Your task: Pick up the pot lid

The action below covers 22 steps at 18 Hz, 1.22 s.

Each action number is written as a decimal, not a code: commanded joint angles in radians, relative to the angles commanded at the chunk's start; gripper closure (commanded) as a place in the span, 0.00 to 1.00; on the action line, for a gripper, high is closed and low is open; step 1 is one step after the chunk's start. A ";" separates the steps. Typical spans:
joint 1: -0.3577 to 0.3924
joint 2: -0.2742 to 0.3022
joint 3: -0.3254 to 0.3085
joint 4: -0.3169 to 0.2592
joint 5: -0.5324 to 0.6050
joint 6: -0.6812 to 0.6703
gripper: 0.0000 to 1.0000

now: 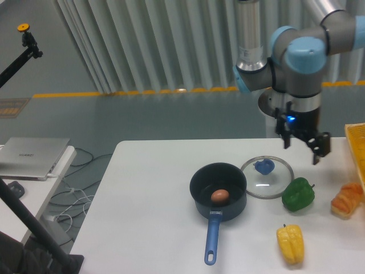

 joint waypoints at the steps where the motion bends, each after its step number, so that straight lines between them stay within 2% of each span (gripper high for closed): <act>1: -0.021 0.000 -0.014 0.002 0.003 -0.015 0.00; 7: -0.106 0.017 -0.086 -0.005 0.055 -0.010 0.01; 13: -0.115 0.046 -0.143 -0.023 0.069 0.037 0.04; 18: -0.126 0.029 -0.170 -0.015 0.069 0.035 0.04; 22: -0.126 0.003 -0.169 -0.005 0.069 0.035 0.04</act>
